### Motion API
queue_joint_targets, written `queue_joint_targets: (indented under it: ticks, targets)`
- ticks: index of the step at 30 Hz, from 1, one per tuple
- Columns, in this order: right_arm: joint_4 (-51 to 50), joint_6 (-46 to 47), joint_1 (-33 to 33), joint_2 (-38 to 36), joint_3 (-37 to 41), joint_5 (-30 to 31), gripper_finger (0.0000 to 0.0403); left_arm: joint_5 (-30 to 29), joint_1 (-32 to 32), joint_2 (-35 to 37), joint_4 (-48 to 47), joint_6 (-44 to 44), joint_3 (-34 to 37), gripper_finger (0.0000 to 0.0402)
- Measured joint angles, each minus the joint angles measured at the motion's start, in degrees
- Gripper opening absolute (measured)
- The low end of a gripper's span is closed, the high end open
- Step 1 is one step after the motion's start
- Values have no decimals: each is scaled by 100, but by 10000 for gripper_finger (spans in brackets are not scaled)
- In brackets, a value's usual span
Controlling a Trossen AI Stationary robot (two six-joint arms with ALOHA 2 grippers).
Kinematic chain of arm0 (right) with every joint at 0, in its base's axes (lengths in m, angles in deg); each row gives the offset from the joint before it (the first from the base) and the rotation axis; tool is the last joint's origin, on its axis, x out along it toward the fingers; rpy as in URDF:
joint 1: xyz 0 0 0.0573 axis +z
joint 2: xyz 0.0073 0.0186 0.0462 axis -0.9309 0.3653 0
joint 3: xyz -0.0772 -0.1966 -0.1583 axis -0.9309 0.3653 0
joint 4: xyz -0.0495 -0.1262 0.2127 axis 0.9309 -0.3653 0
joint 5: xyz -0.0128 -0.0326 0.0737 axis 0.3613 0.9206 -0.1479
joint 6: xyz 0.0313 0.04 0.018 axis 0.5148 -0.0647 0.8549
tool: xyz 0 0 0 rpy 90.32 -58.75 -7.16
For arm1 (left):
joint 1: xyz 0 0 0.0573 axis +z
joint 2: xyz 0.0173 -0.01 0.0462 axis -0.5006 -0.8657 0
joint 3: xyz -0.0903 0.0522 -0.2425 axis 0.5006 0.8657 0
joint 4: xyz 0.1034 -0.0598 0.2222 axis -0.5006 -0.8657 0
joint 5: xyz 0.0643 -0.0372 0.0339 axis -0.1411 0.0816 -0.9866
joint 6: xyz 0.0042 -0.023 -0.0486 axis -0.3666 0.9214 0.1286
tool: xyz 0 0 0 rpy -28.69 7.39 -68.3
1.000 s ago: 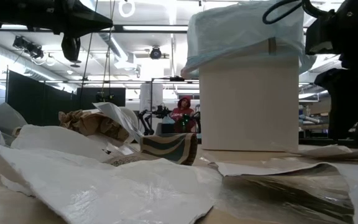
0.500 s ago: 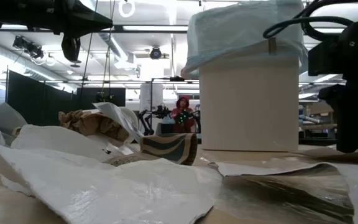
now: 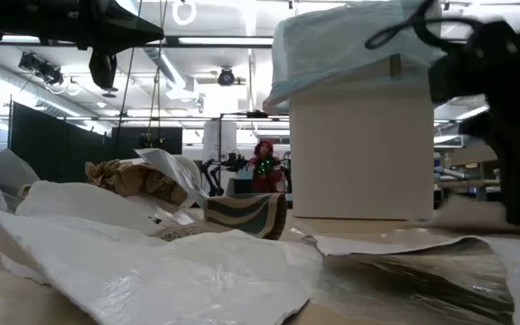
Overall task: Place trash/remove bag and relplace
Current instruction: Put the white paper into the trash bin
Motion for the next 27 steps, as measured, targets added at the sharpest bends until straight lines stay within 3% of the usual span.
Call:
queue_joint_targets:
  ticks: [6, 12, 17, 22, 27]
  targets:
    - [-846, -142, 0, -6, -835, 328, 0, 0, -1, 0, 0, 0, 0, 8]
    - [-1830, -1480, -6, -19, -1901, 911, 0, 0, 0, 0, 0, 0, 0, 8]
    - [-3117, -1885, -191, -19, -2801, 1397, 0, 0, -2, 0, 0, 1, 0, 8]
    - [-3908, -2155, -392, -19, -4238, 2136, 0, 0, -2, 0, 2, 2, 0, 8]
    - [-3764, -2751, -485, -23, -6067, 3236, 0, 0, 0, 0, 0, 2, 0, 8]
